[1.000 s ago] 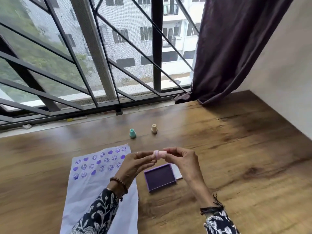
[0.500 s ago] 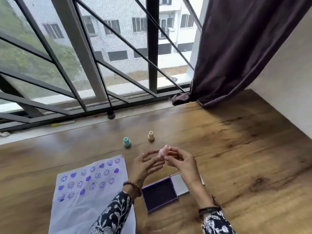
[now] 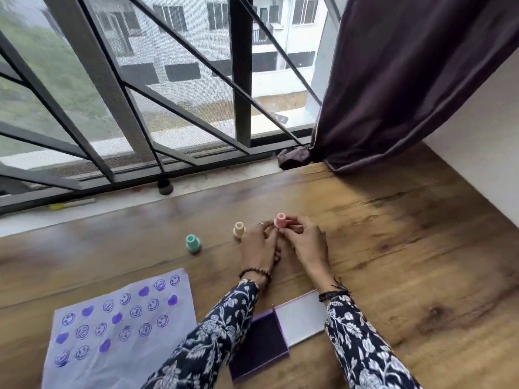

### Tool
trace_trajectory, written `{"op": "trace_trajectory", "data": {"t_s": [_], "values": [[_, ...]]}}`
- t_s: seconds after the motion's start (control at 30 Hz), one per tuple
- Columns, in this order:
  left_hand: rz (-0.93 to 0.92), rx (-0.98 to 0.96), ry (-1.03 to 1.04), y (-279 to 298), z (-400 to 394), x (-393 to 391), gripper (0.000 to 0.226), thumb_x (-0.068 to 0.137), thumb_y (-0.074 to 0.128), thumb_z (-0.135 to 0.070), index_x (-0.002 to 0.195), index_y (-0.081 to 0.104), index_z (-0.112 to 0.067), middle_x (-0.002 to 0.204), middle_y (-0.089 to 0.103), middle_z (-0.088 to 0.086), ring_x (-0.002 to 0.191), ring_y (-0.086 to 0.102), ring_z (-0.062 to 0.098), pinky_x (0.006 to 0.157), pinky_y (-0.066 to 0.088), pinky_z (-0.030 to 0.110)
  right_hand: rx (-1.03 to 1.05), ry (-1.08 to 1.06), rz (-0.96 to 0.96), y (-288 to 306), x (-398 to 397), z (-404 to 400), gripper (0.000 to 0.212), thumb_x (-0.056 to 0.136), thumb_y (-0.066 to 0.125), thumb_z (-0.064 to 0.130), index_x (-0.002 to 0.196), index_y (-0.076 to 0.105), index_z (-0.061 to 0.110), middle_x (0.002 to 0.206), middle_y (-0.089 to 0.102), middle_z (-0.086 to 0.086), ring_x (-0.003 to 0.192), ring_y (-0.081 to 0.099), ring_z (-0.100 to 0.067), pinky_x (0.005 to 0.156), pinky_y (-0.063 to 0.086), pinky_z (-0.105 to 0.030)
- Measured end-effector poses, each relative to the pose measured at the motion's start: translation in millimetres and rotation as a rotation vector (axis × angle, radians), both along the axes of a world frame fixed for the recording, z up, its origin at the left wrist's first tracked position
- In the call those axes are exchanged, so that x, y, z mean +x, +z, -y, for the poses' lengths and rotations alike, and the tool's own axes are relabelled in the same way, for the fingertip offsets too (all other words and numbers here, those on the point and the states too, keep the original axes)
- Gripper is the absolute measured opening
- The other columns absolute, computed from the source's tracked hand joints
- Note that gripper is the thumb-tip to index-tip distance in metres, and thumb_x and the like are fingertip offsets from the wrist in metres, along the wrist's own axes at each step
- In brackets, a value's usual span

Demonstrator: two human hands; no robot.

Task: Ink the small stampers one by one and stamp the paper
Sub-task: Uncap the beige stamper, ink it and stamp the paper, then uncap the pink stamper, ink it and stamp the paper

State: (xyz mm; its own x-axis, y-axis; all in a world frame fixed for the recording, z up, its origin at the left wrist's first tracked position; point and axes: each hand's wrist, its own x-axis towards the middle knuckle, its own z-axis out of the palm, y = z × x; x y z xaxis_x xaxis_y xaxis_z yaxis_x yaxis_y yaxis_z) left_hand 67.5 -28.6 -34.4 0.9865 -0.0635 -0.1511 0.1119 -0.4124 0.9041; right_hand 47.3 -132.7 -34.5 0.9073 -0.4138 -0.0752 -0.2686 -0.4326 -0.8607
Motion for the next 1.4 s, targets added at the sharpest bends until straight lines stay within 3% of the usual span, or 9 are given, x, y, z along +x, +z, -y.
{"op": "trace_trajectory", "data": {"t_s": [0.13,0.37,0.47,0.57,0.77,0.83,0.93,1.07,1.4], "values": [[-0.012,-0.067,-0.013,1.7,-4.8,-8.0,0.017,0.089,0.054,-0.019,0.105,0.059,-0.023,0.052,0.059,-0.002,0.035,0.053,0.001,0.040,0.048,0.011,-0.061,-0.035,0.025,1.5,-2.8,-5.0,0.027,0.077,0.071,0.015,0.103,0.067,0.021,0.098,0.072,-0.002,0.085,0.066,-0.013,0.074,0.052,-0.026],[-0.070,-0.117,0.212,-12.2,-67.4,-39.7,0.017,0.086,0.057,-0.021,0.070,0.055,-0.025,0.054,0.061,-0.003,0.044,0.061,0.010,0.051,0.056,0.028,0.046,-0.144,0.033,2.3,-28.6,-42.7,0.006,0.079,0.067,0.015,0.085,0.068,0.013,0.086,0.072,-0.009,0.079,0.067,-0.024,0.075,0.055,-0.041],[-0.134,-0.121,0.220,-9.2,-78.4,-31.4,0.012,0.087,0.055,-0.019,0.079,0.051,-0.026,0.044,0.062,-0.001,0.048,0.065,0.025,0.064,0.059,0.045,0.056,-0.010,0.010,0.8,-17.3,-63.5,0.017,0.078,0.066,0.008,0.095,0.068,0.010,0.095,0.073,-0.011,0.084,0.067,-0.021,0.073,0.046,-0.017],[-0.121,0.004,0.107,-4.1,-77.6,-17.7,0.027,0.088,0.051,-0.023,0.115,0.051,-0.023,0.047,0.065,-0.001,0.046,0.066,0.016,0.059,0.058,0.032,0.041,0.072,-0.024,3.2,-0.3,-73.4,0.029,0.078,0.063,0.003,0.107,0.063,0.008,0.102,0.071,-0.011,0.090,0.065,-0.021,0.068,0.038,-0.010],[-0.148,-0.172,0.109,7.7,-77.4,-18.3,0.012,0.087,0.051,-0.016,0.093,0.060,-0.021,0.064,0.068,0.004,0.052,0.066,0.025,0.065,0.059,0.052,0.068,0.134,-0.009,12.1,-1.7,-76.4,0.022,0.075,0.070,0.007,0.097,0.066,0.007,0.094,0.072,-0.011,0.084,0.066,-0.017,0.061,0.041,0.000],[-0.129,-0.264,0.125,11.3,-82.8,-30.7,0.009,0.086,0.056,-0.018,0.088,0.062,-0.025,0.072,0.068,0.008,0.061,0.067,0.026,0.067,0.059,0.049,0.162,0.130,0.019,20.1,-17.3,-75.7,0.021,0.075,0.073,0.014,0.095,0.067,0.014,0.087,0.070,-0.001,0.081,0.065,-0.010,0.065,0.044,0.000],[-0.102,-0.451,0.081,22.1,-90.1,-56.5,0.013,0.084,0.060,-0.012,0.085,0.062,-0.025,0.084,0.068,0.005,0.077,0.066,0.015,0.069,0.058,0.027,0.423,0.118,0.040,34.6,-47.5,-74.6,0.013,0.078,0.071,0.012,0.088,0.066,0.017,0.085,0.069,-0.004,0.079,0.067,-0.013,0.073,0.057,-0.022],[-0.165,-0.618,0.037,37.2,-98.4,-95.4,0.018,0.084,0.058,-0.004,0.098,0.063,-0.014,0.095,0.067,0.005,0.089,0.064,0.014,0.077,0.055,0.021,0.819,0.149,0.004,48.1,-95.5,-74.9,0.011,0.076,0.069,0.015,0.086,0.064,0.017,0.082,0.072,-0.005,0.068,0.069,-0.012,0.061,0.057,-0.018],[-0.105,-0.482,0.045,49.8,-110.1,-154.2,0.012,0.072,0.072,-0.016,0.084,0.074,-0.014,0.078,0.077,-0.004,0.074,0.068,0.007,0.065,0.052,0.012,0.708,0.139,0.030,43.1,-161.8,-91.4,0.018,0.079,0.058,0.038,0.083,0.062,0.021,0.071,0.067,0.006,0.059,0.058,-0.002,0.052,0.049,-0.017]]}}
